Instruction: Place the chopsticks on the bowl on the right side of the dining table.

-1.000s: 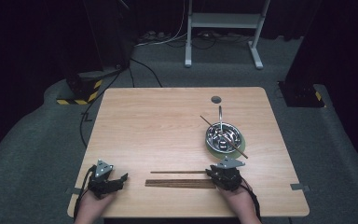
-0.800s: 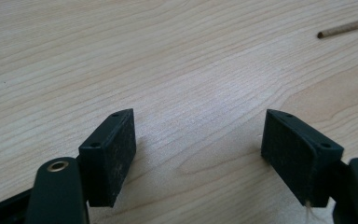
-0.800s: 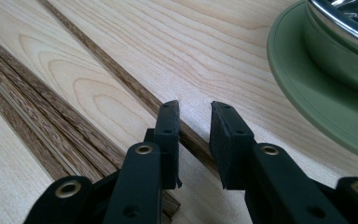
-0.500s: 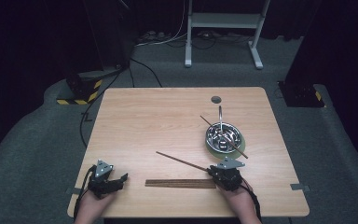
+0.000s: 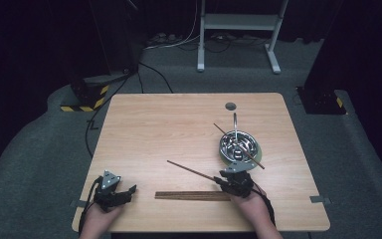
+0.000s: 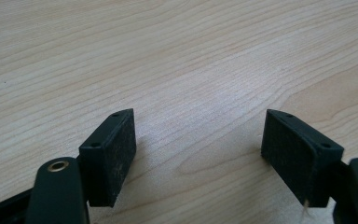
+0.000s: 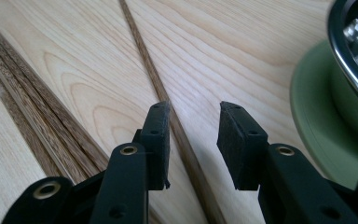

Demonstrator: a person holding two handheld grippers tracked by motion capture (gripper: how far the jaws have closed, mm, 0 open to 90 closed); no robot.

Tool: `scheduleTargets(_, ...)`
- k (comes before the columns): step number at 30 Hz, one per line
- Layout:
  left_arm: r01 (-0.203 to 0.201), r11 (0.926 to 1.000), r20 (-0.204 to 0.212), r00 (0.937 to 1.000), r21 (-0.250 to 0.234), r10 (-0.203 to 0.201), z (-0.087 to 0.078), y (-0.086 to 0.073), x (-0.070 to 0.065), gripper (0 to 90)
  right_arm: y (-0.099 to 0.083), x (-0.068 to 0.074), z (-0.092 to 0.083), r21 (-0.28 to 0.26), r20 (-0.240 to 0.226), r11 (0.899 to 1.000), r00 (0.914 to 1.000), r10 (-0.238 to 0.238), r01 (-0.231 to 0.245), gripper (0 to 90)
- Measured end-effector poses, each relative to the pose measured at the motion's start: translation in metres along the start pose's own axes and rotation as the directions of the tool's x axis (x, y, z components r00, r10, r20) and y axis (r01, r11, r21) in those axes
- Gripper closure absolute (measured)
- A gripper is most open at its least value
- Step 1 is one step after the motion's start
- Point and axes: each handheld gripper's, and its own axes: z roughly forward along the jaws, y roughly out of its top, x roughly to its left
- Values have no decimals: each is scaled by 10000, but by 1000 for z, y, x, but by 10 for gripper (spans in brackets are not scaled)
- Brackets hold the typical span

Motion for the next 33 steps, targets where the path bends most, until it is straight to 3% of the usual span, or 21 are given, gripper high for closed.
scheduleTargets(3, -39, 10000, 81, 10000, -1, 39, 0, 0, 0, 263, 8, 0, 5, 330, -107, 9982, 9987, -495, 498, 621)
scheduleTargets(6, -67, 10000, 116, 9999, 13, 66, 0, 0, 0, 264, 13, 0, 8, 615, -302, 9963, 9978, -586, 604, 648)
scheduleTargets(9, -80, 10000, 147, 9999, 18, 79, 0, 0, 0, 263, 16, 1, 12, 957, -449, 9923, 9962, -749, 789, 801)
scheduleTargets(10, -88, 10000, 153, 9998, 17, 88, 0, 0, -1, 263, 17, 2, 13, 1020, -411, 9912, 9959, -810, 848, 810)
scheduleTargets(19, -100, 9999, 176, 9998, 14, 99, 0, 0, -1, 264, 21, 3, 18, 1481, -558, 9842, 9944, -899, 973, 789)
scheduleTargets(21, -105, 9999, 159, 9998, 15, 105, -1, 0, -1, 264, 21, 0, 21, 1498, -634, 9814, 9918, -1113, 1197, 780)
scheduleTargets(28, -103, 9999, 135, 9999, 12, 103, 0, 0, -1, 264, 22, -2, 24, 1505, -910, 9828, 9914, -936, 1066, 811)
scheduleTargets(29, -105, 9999, 141, 9998, 4, 105, 0, 0, -1, 264, 22, -3, 25, 1400, -986, 9810, 9877, -1212, 1344, 816)
scheduleTargets(33, -101, 9999, 139, 9999, 0, 101, 0, 0, -1, 265, 23, 0, 26, 1426, -950, 9762, 9840, -1508, 1634, 835)
